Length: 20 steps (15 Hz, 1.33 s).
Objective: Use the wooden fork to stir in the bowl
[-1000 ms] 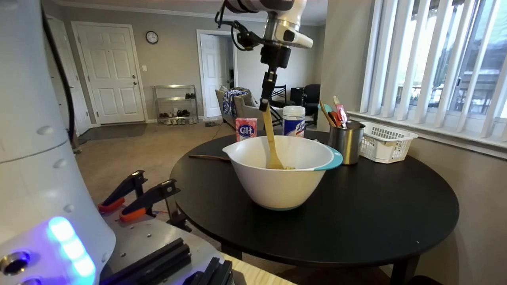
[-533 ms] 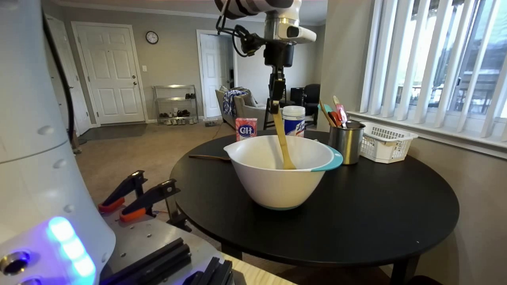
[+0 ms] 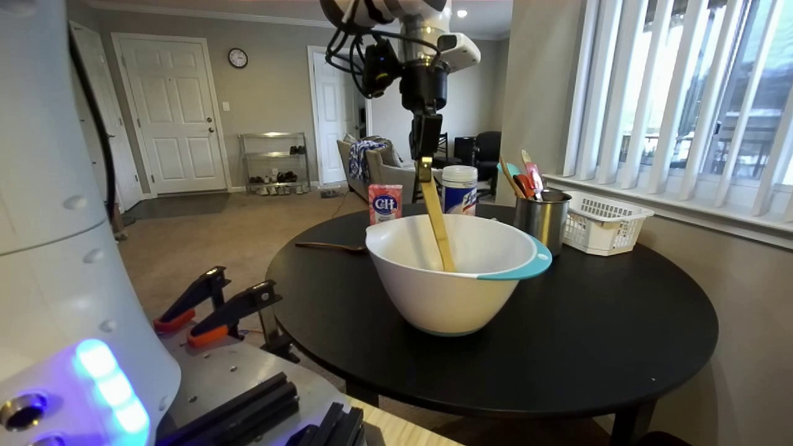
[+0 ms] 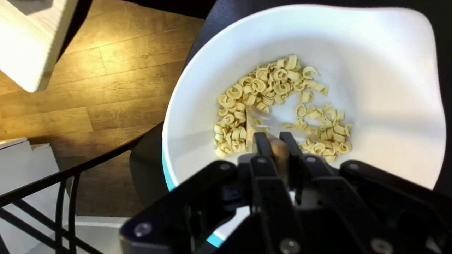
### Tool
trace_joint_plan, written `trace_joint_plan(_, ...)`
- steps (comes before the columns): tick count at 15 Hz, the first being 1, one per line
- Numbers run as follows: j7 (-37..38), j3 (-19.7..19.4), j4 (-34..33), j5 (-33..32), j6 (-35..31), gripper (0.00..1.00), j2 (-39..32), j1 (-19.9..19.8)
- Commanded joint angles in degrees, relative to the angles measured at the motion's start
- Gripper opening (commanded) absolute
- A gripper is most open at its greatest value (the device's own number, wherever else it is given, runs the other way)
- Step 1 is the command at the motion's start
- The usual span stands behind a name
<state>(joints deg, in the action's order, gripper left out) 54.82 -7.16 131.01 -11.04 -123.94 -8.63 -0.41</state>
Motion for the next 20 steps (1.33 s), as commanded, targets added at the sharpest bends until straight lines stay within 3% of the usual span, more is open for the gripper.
trace_joint_plan(1,-5.3,1.1,1.1,0.0,3.6,0.03,1.2,-0.4)
trace_joint_plan(7,-14.1,2.8,0.2,11.4,3.5,0.03,0.7,-0.9)
trace_joint_plan(11,-12.0,2.3,-1.8,16.0,5.8,0.03,0.2,-0.9)
trace_joint_plan(15,-9.4,1.8,-1.6,17.2,4.0,0.03,0.3,-1.0)
trace_joint_plan(20,-9.0,1.1,-1.8,24.3,1.6,0.03,0.2,-2.5)
